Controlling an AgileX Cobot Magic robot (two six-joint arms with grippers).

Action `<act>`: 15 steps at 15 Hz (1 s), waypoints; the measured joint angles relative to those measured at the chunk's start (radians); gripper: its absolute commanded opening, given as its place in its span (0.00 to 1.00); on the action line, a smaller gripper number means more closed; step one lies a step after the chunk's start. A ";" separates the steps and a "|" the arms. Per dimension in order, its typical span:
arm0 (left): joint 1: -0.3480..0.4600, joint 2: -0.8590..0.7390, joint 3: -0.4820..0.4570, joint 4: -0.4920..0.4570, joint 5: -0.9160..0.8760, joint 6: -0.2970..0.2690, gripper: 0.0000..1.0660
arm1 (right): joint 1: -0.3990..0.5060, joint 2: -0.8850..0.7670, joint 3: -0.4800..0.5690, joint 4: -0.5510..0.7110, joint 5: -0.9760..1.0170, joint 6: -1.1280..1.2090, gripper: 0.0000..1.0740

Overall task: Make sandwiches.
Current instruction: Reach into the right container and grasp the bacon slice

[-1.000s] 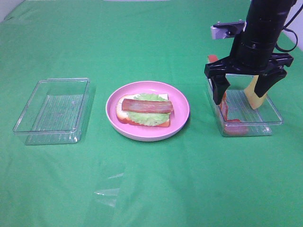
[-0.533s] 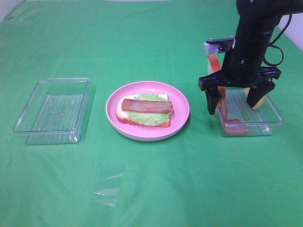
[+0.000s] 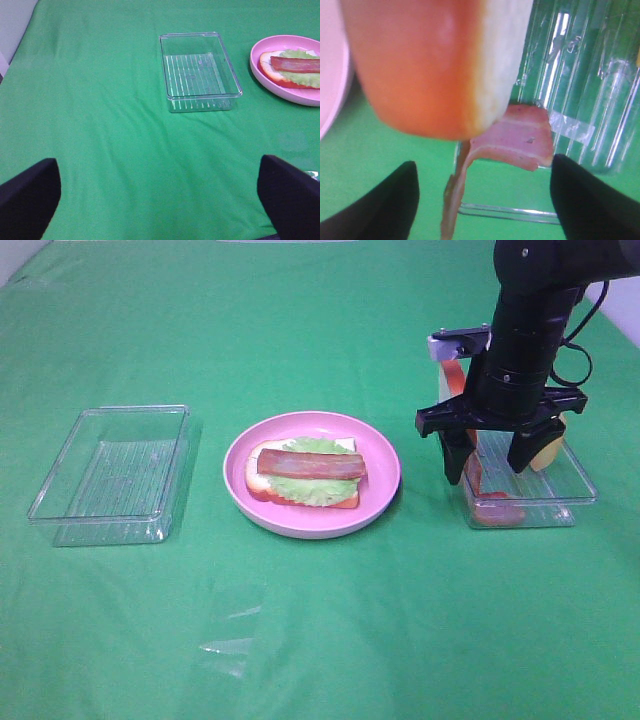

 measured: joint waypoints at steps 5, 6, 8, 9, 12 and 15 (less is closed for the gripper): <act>0.000 0.000 0.000 0.000 0.000 0.000 0.96 | 0.000 0.000 0.000 0.000 -0.003 -0.001 0.00; 0.000 0.000 0.000 0.000 0.000 0.000 0.96 | 0.000 0.000 0.000 0.000 -0.006 -0.001 0.00; 0.000 0.000 0.000 0.000 0.000 0.000 0.96 | 0.000 0.000 0.000 0.000 -0.012 -0.003 0.00; 0.000 0.000 0.000 0.000 0.000 0.000 0.96 | 0.000 0.000 0.000 0.000 -0.015 -0.006 0.00; 0.000 0.000 0.000 0.000 0.000 0.000 0.96 | 0.000 -0.004 0.000 0.000 -0.012 -0.009 0.00; 0.000 0.000 0.000 0.000 0.000 0.000 0.96 | 0.000 -0.042 0.000 -0.016 0.010 -0.010 0.00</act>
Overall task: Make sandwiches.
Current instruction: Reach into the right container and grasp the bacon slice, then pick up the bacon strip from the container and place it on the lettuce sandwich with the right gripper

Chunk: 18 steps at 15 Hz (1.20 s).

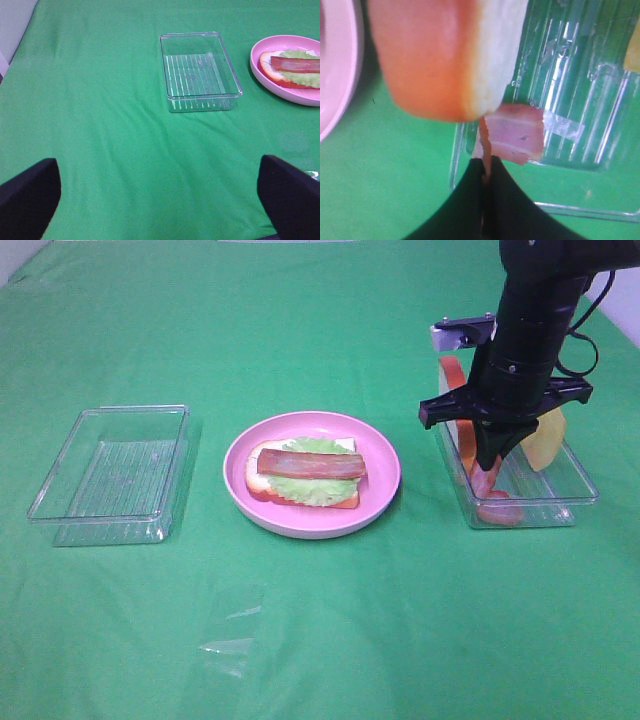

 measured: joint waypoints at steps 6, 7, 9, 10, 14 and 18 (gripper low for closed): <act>0.000 0.000 0.000 0.000 0.000 0.000 0.96 | 0.000 -0.162 -0.095 -0.076 0.158 -0.007 0.00; 0.000 0.000 0.000 0.000 0.000 0.000 0.96 | 0.000 -0.183 -0.126 -0.083 0.183 -0.007 0.00; 0.000 0.000 0.000 0.000 0.000 0.000 0.96 | 0.000 -0.219 -0.191 -0.087 0.207 -0.009 0.00; 0.000 0.000 0.000 0.000 0.000 0.000 0.96 | 0.000 -0.227 -0.219 -0.088 0.209 -0.014 0.00; 0.000 0.000 0.000 0.000 0.000 0.000 0.96 | 0.001 -0.231 -0.270 -0.028 0.212 -0.026 0.00; 0.000 0.000 0.000 0.000 0.000 0.000 0.96 | 0.106 -0.239 -0.280 0.015 0.214 -0.051 0.00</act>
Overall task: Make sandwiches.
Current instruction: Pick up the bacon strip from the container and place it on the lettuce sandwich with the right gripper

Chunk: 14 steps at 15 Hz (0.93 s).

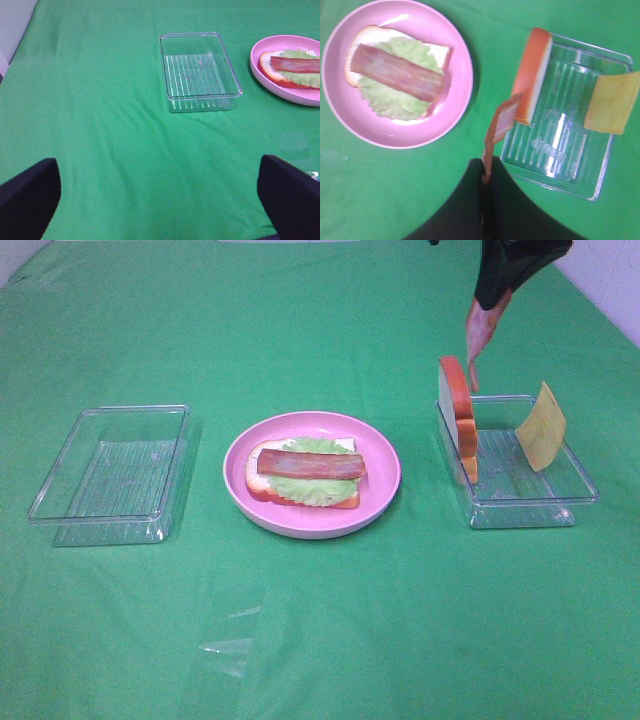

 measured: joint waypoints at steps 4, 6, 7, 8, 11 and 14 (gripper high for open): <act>0.000 0.000 0.000 0.000 0.000 0.000 0.96 | 0.155 0.002 -0.001 0.056 -0.124 -0.001 0.00; 0.000 0.000 0.000 0.000 0.000 0.000 0.96 | 0.173 0.014 -0.002 0.109 -0.190 -0.001 0.00; 0.000 0.000 0.000 0.000 0.000 0.000 0.96 | 0.174 0.027 -0.002 0.157 -0.223 -0.003 0.00; 0.000 0.000 0.000 0.000 0.000 0.000 0.96 | 0.174 0.061 -0.002 0.224 -0.266 -0.025 0.00; 0.000 0.000 0.000 0.000 0.000 0.000 0.96 | 0.174 0.144 -0.002 0.365 -0.328 -0.080 0.00; 0.000 0.000 0.000 0.000 0.000 0.000 0.96 | 0.174 0.232 -0.002 0.464 -0.388 -0.125 0.00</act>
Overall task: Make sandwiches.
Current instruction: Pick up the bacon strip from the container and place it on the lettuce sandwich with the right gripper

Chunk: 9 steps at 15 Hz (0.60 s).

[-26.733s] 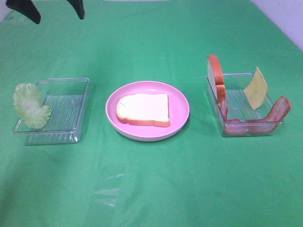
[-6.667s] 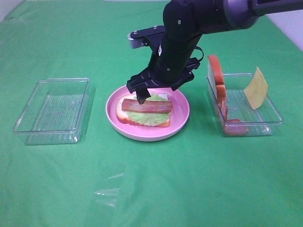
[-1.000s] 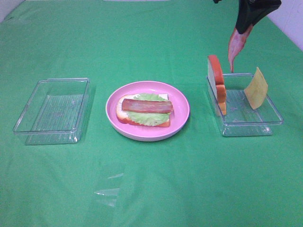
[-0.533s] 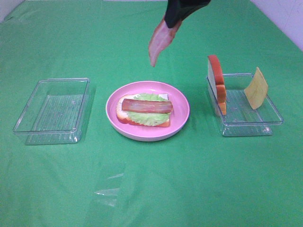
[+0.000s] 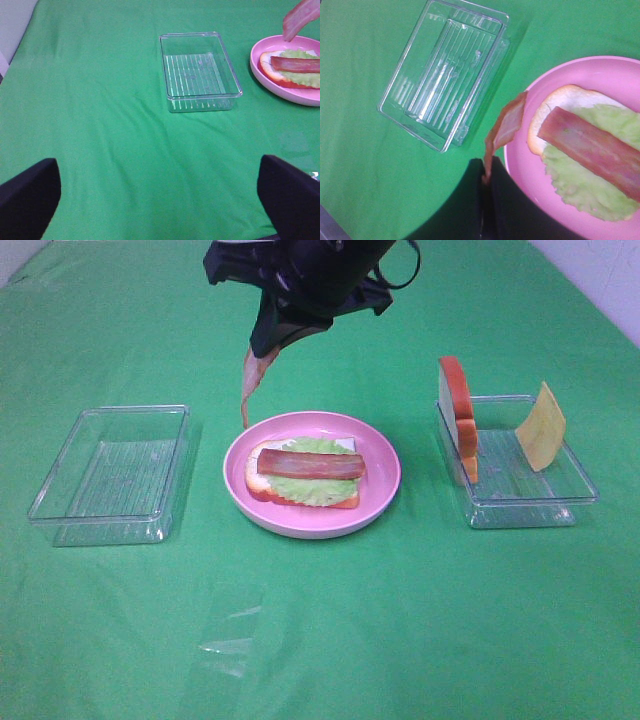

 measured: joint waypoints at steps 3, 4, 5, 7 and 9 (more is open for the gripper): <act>0.000 0.000 0.000 0.000 0.000 0.000 0.96 | 0.000 0.091 0.000 0.040 -0.040 -0.034 0.00; 0.000 0.000 0.000 0.000 0.000 0.000 0.96 | 0.000 0.116 0.000 0.029 -0.042 -0.034 0.00; 0.000 0.000 0.000 0.000 0.000 0.000 0.96 | 0.000 0.139 0.000 -0.006 -0.042 -0.030 0.00; 0.000 0.000 0.000 0.000 0.000 0.000 0.96 | 0.000 0.179 0.000 -0.150 -0.040 0.053 0.00; 0.000 0.000 0.000 0.000 0.000 0.000 0.96 | -0.001 0.193 0.000 -0.386 -0.024 0.201 0.00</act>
